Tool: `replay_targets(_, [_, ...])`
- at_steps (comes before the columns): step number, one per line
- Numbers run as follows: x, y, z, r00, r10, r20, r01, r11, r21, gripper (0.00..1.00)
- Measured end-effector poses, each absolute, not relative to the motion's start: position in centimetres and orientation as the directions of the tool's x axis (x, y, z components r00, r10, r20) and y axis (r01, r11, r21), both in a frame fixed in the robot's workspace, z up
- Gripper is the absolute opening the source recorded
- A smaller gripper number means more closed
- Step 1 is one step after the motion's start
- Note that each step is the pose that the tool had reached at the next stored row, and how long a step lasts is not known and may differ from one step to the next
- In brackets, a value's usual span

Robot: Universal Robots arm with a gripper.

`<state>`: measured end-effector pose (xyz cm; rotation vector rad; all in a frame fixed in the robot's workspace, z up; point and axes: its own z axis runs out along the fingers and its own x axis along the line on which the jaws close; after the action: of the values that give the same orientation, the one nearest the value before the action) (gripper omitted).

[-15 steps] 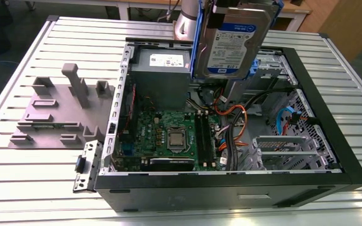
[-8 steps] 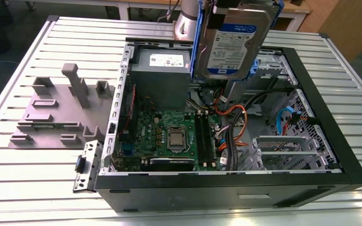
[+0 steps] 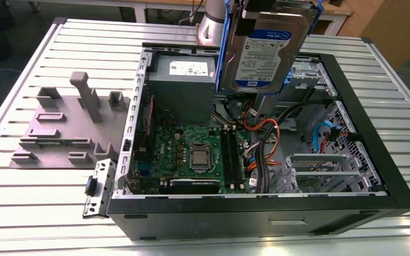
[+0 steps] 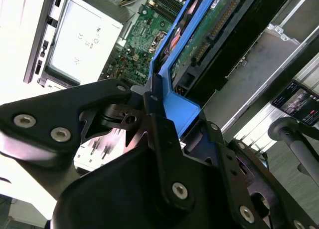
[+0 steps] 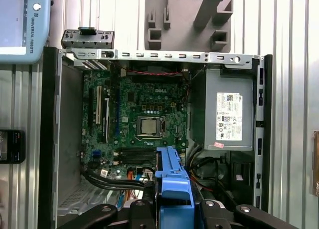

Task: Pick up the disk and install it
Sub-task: 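Insert the disk into the insertion slot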

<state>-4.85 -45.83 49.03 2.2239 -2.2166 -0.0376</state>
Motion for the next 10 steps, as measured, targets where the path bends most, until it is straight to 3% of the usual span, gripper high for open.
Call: replay_targets(10, [-4.85, -46.76, 48.96, 0.003, -1.000, -0.016, -1.000, -0.004, 0.018, 0.36])
